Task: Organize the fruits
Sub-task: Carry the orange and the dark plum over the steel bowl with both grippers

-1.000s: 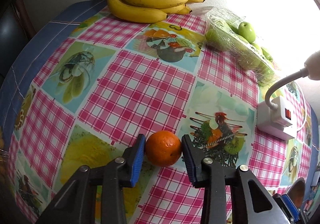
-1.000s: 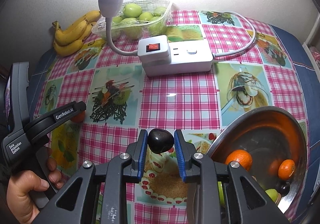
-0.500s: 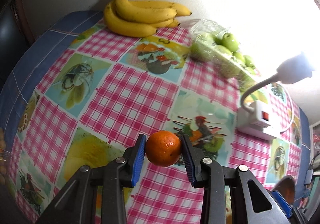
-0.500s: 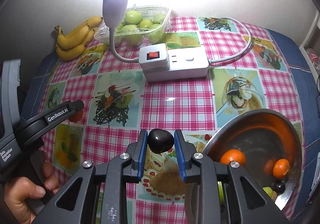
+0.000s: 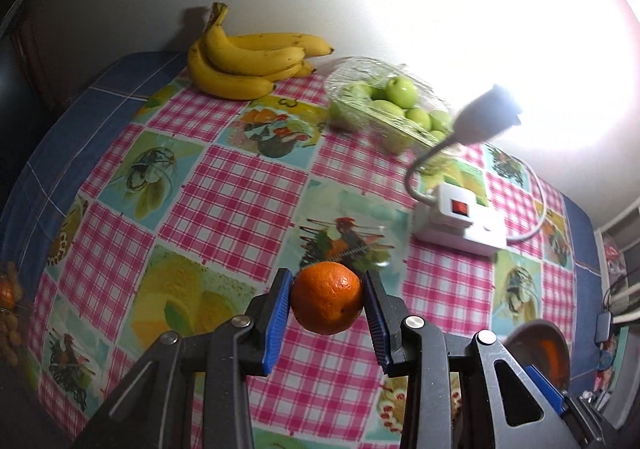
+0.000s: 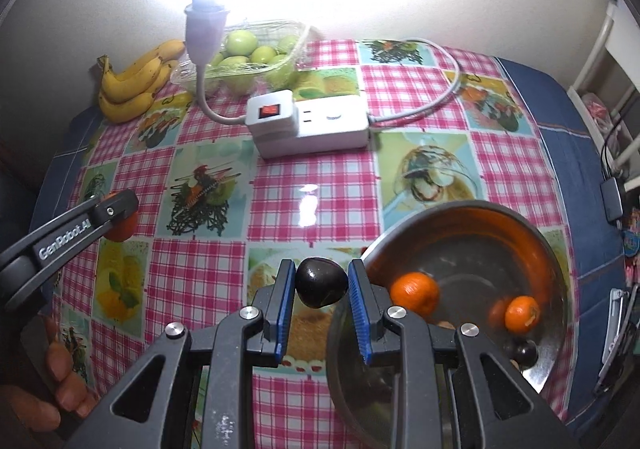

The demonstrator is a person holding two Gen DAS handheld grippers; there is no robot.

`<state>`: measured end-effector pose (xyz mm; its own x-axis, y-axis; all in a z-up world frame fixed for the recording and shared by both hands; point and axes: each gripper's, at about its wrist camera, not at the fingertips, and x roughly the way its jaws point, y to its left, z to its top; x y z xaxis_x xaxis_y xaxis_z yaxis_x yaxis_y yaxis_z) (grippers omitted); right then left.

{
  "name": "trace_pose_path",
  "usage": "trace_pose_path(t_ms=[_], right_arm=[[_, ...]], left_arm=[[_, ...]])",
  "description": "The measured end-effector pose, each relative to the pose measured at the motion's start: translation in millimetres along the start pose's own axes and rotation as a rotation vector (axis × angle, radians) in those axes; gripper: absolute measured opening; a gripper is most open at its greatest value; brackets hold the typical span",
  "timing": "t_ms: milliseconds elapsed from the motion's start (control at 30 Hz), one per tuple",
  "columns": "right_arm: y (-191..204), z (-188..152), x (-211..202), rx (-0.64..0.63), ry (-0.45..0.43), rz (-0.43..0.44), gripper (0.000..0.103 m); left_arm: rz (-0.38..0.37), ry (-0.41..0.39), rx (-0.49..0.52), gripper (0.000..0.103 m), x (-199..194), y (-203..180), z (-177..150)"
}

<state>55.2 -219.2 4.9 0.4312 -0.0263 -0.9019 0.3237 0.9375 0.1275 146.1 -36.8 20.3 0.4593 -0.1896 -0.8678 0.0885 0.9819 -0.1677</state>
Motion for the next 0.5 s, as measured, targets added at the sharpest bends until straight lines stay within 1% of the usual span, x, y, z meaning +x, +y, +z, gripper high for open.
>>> trace_pose_path(t_ms=[333, 500], right_arm=[[-27, -13, -21, 0.043, -0.025, -0.041, 0.028], [-41, -19, -27, 0.065, -0.031, -0.033, 0.028]], left_arm=[[-0.036, -0.004, 0.079, 0.038, -16, -30, -27], [-0.061, -0.022, 0.12, 0.038, -30, -48, -39]])
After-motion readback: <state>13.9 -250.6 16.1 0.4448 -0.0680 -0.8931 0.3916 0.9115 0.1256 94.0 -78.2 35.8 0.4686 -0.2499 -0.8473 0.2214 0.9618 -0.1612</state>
